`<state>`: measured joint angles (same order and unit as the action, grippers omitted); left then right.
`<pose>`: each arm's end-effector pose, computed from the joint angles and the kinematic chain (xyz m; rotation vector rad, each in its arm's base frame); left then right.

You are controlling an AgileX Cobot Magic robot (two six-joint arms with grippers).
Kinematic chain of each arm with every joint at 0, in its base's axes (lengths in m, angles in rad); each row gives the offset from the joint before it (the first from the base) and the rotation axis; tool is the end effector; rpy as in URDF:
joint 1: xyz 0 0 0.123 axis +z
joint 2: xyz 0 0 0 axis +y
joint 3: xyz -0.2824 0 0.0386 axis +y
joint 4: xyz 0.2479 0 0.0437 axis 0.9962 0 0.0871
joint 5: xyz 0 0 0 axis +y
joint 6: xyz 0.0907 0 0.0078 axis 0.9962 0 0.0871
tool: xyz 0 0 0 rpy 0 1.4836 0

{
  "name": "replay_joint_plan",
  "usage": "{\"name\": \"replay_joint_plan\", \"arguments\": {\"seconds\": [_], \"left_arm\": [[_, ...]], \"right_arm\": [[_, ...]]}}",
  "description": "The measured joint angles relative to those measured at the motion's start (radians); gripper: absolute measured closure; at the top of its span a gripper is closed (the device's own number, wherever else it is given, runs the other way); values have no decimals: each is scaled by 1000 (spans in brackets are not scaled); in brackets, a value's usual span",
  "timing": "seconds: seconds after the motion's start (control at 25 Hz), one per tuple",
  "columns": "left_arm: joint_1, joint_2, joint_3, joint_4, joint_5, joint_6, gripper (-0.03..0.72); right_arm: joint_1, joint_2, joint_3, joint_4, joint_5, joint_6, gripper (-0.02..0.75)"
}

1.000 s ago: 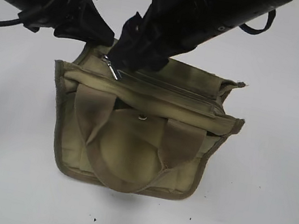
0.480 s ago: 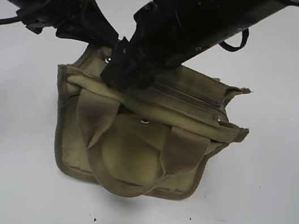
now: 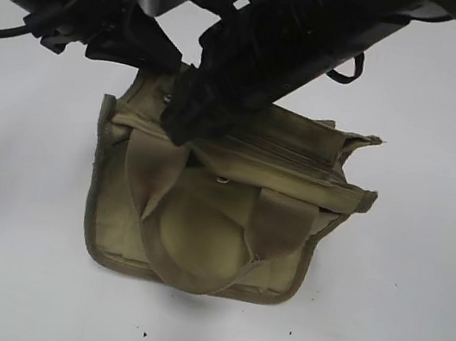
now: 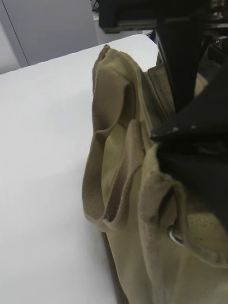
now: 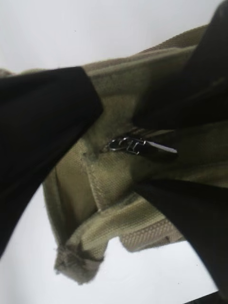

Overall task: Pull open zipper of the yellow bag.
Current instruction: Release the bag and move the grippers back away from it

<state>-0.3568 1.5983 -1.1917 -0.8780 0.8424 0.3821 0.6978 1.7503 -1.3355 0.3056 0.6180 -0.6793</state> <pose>0.2957 -0.1661 0.2861 0.3425 2.5408 -1.0286 0.2862 0.2607 0.2625 -1.3979 2.0781 0.3310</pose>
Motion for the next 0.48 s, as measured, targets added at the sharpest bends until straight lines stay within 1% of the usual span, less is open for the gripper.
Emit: {"name": "replay_joint_plan", "arguments": {"seconds": [0.2, 0.36, 0.4, 0.48], "left_arm": [[0, 0, 0, -6, 3, 0, 666], [0, 0, 0, -8, 12, 0, 666], [1, 0, 0, -8, 13, 0, 666], [1, 0, 0, -8, 15, 0, 666]], "right_arm": [[1, 1, -1, 0, -1, 9, 591], [1, 2, -1, -13, 1, 10, 724], [1, 2, -1, -17, 2, 11, 736], [1, 2, -1, -21, 5, 17, 736]]}}
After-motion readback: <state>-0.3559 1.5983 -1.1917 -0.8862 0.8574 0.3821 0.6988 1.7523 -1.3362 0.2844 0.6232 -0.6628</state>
